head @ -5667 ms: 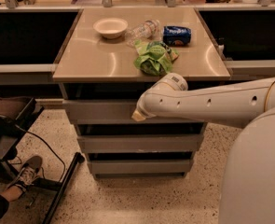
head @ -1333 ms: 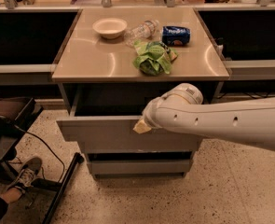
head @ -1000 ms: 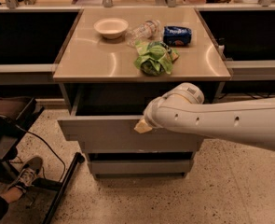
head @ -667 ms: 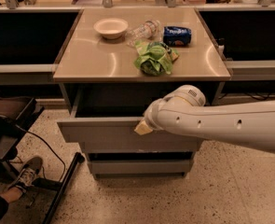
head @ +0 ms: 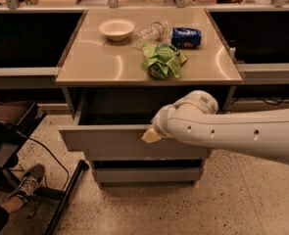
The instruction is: Open top drawer
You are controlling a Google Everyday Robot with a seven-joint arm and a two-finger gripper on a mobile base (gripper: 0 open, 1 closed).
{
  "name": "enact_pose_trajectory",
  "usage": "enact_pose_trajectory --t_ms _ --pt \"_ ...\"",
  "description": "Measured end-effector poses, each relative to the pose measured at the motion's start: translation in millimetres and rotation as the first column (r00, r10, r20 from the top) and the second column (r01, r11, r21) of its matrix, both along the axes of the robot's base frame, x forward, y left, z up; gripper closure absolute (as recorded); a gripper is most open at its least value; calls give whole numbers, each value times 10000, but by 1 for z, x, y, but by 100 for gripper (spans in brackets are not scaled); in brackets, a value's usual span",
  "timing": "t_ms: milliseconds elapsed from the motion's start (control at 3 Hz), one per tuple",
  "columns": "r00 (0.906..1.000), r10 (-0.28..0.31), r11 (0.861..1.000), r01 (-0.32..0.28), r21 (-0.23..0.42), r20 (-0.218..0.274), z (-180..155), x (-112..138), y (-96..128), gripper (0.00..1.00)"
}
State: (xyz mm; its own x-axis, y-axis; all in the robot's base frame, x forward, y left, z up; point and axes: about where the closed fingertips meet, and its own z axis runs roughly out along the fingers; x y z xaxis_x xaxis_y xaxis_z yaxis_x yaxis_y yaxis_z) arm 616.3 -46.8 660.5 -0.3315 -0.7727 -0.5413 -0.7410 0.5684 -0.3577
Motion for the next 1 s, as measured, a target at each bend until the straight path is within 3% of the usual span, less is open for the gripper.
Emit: enact_pose_trajectory --t_ms 1000 --pt "10000 -94 9999 94 113 -2 -4 -18 -7 100"
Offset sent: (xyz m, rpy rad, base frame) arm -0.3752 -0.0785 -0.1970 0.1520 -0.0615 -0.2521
